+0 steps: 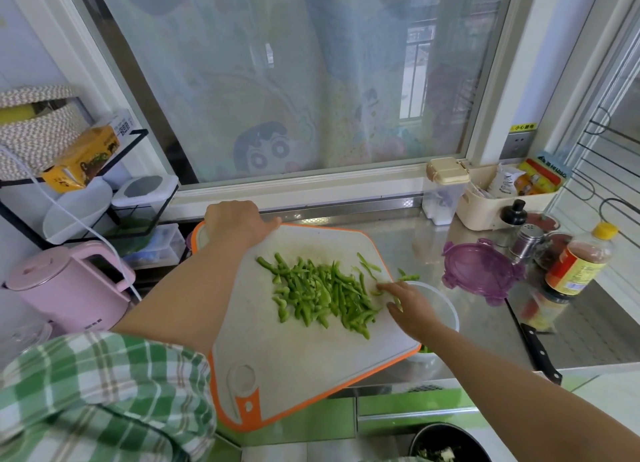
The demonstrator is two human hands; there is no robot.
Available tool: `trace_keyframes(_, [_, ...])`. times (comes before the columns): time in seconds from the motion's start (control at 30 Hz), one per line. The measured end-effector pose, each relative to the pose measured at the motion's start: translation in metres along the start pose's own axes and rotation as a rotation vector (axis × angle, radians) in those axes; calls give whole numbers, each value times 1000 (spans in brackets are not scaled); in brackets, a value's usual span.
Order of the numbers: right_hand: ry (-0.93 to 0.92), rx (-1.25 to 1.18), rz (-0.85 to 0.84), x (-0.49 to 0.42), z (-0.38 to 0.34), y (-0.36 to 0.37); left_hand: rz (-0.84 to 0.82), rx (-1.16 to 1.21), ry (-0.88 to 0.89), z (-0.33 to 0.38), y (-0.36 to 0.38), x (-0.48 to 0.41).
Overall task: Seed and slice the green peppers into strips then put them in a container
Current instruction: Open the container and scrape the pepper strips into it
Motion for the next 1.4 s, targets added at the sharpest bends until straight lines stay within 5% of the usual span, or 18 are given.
trace_keyframes(0.1, [88, -57, 70, 5, -3, -10, -4, 2, 0, -1, 4, 0])
trace_keyframes(0.23, [-140, -299, 23, 12, -45, -21, -1, 8, -3, 2, 3, -2])
trace_keyframes(0.4, [-289, -52, -3, 13, -58, -10, -8, 2, -7, 4, 6, -3])
trace_keyframes(0.8, [-60, 35, 11, 13, -24, -6, -16, 2, -13, 3, 12, -2])
trace_keyframes(1.27, [411, 88, -124, 14, 19, -2, -13, 6, -17, 4, 14, -2])
trace_keyframes(1.4, [358, 53, -34, 8, 5, -6, -13, 12, -12, 4, 12, -2])
Point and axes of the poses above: each hand's wrist, its own x-axis away from the middle knuckle, its own y-axis out of the palm, z = x × y, the point moved 2 cm from there along -x, towards the middle knuckle, and after that the axes turned 2 degrees about x, right-handed, at the moved point
